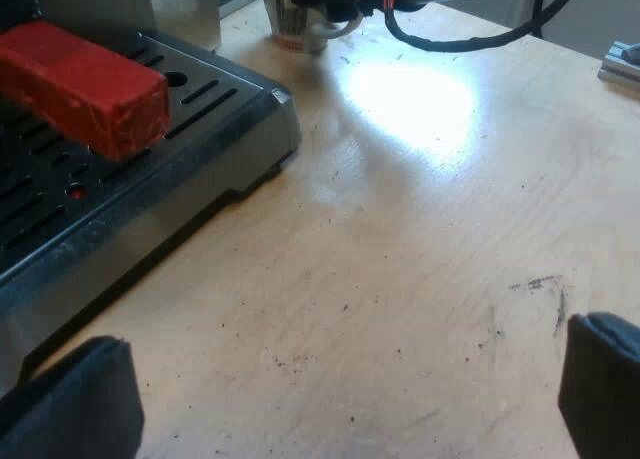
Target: Place mug into machine
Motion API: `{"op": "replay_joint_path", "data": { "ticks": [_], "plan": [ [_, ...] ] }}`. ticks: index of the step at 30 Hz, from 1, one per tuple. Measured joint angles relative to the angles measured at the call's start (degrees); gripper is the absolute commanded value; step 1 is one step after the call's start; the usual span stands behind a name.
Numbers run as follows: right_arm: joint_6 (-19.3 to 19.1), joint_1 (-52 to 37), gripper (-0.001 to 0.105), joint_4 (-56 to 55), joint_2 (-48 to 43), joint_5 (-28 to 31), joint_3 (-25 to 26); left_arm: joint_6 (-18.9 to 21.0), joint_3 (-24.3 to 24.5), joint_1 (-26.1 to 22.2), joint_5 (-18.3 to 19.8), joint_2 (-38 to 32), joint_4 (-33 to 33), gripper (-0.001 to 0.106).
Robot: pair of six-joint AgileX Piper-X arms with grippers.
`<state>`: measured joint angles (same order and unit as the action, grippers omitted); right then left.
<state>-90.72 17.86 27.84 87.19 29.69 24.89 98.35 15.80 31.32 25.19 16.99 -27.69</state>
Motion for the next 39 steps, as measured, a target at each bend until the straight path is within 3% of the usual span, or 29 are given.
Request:
{"op": "replay_joint_path", "data": {
  "ticks": [5, 6, 8, 12, 23, 39],
  "plan": [
    [-0.09, 0.0, 0.046, -0.17, 0.0, 0.36, 0.0, 0.0, 0.0, 0.0, 0.0, 0.0, 0.0, 0.086],
    [-0.09, 0.0, 0.035, -0.16, 0.0, 0.51, 0.0, 0.0, 0.0, 0.0, 0.0, 0.0, 0.0, 0.086],
    [-0.09, 0.0, 0.021, -0.16, 0.0, 0.46, 0.0, 0.0, 0.0, 0.0, 0.0, 0.0, 0.0, 0.086],
    [-0.09, 0.0, 0.0, -0.16, 0.0, 0.46, 0.0, 0.0, 0.0, 0.0, 0.0, 0.0, 0.0, 0.086],
    [-4.47, 1.21, 0.0, -5.39, -4.23, 1.31, 0.0, 0.0, 0.0, 0.0, 0.0, 0.0, 0.0, 0.086],
    [-5.33, 5.52, 0.0, -28.73, -31.63, 0.54, -2.88, 0.0, 0.0, 0.0, 0.0, 0.0, 1.03, 0.086]
  ]
}}
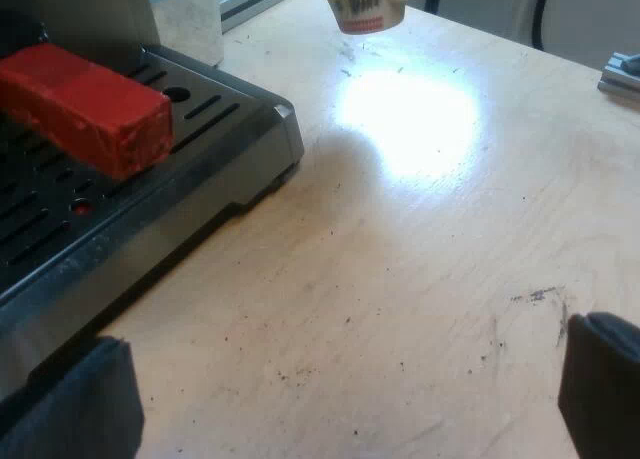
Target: Place mug into machine
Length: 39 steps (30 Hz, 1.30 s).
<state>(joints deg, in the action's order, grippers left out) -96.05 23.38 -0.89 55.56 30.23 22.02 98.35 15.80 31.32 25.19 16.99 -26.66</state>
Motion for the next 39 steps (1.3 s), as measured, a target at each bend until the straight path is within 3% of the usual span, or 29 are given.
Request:
{"op": "replay_joint_path", "data": {
  "ticks": [8, 15, 19, 24, 29, 31, 39],
  "plan": [
    [-0.84, 9.81, 0.0, -11.22, -13.79, 1.35, 0.0, 0.0, -0.89, 0.0, -1.44, 0.0, 0.45, 0.086],
    [-0.96, 18.67, 0.0, -17.45, -23.33, 2.14, 0.0, 0.0, -2.15, 0.0, -10.21, 0.0, 2.19, 0.086],
    [0.13, 26.08, 0.0, -18.32, -25.59, 2.41, 0.0, 0.97, -5.6, 0.0, -10.98, 0.0, 8.53, 0.086],
    [2.73, 33.55, 0.0, -18.58, -25.63, 5.91, -0.1, 3.08, -6.4, 0.0, -11.73, 0.0, 11.43, 0.086],
    [3.46, 41.07, 0.0, -18.58, -25.63, 11.71, -0.1, 3.34, -6.4, 0.0, -16.97, 0.0, 12.13, 0.086],
    [3.46, 44.18, 0.0, -16.1, -25.63, 14.1, -1.38, 3.31, -6.4, 0.0, -18.52, 0.0, 12.72, 0.086],
    [2.26, 47.09, 0.0, 3.11, -19.74, 17.23, -9.44, 3.31, -6.4, 0.0, -19.03, 0.0, 13.14, 0.086]
  ]
}}
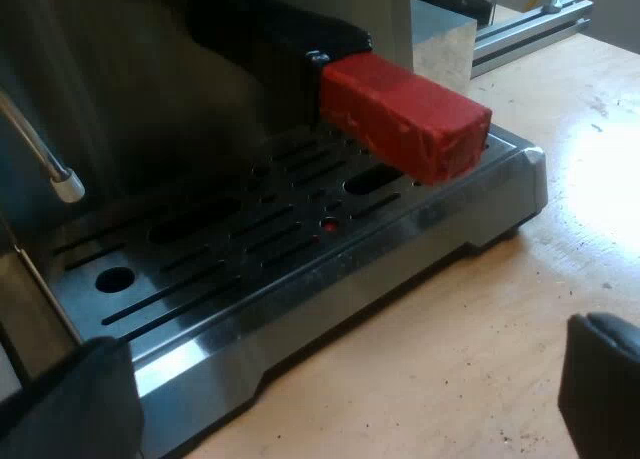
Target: Place mug into machine
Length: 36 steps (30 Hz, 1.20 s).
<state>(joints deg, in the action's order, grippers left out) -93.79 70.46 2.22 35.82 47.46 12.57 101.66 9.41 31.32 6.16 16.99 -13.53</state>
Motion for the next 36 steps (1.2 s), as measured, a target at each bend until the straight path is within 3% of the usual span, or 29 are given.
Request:
{"op": "replay_joint_path", "data": {
  "ticks": [4, 12, 17, 23, 36],
  "plan": [
    [-2.25, 0.0, 0.0, 8.73, 5.78, 0.37, -0.94, 0.0, 0.0, 0.0, -0.1, 0.0, 0.12, 0.086],
    [-2.46, -0.1, 0.0, 20.94, 17.41, 0.46, -0.94, 0.0, 0.0, 0.0, -0.14, 0.0, 0.15, 0.086],
    [-6.1, -0.94, 0.0, 40.14, 33.48, 0.63, -0.94, 0.0, 0.0, 0.0, -0.14, 0.0, 0.15, 0.086],
    [-10.62, -5.7, 0.0, 55.73, 44.91, -3.09, 0.46, 0.0, -1.04, 0.0, -0.22, 0.0, 1.11, 0.086],
    [-13.38, -10.68, 0.0, 61.39, 54.69, -8.53, 10.84, 0.0, -1.42, 0.0, -0.22, 2.52, 3.0, 0.086]
  ]
}}
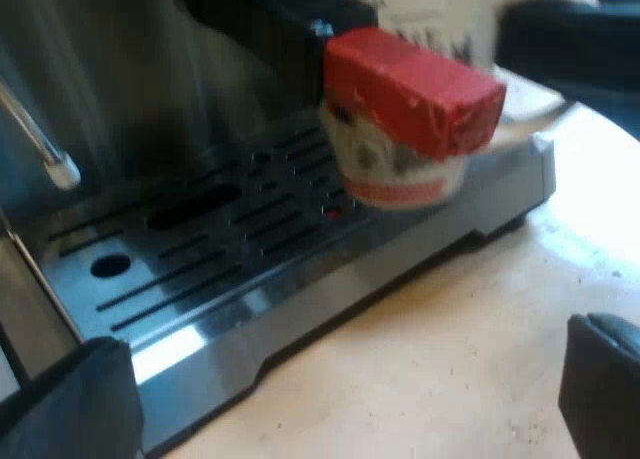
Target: Place mug into machine
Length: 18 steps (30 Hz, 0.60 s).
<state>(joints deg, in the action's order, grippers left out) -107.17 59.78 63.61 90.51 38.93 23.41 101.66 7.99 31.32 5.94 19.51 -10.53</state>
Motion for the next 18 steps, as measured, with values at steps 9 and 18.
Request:
{"op": "replay_joint_path", "data": {
  "ticks": [9, 18],
  "plan": [
    [-0.15, -1.55, 0.0, 0.04, 5.28, -2.1, 3.42, 0.0, 0.0, 0.0, 0.0, 2.78, 0.97, 0.086],
    [-0.31, -4.12, 0.0, -0.05, 9.8, -4.21, 7.05, 0.0, 0.0, 0.0, 0.0, 2.78, 1.89, 0.086]
  ]
}}
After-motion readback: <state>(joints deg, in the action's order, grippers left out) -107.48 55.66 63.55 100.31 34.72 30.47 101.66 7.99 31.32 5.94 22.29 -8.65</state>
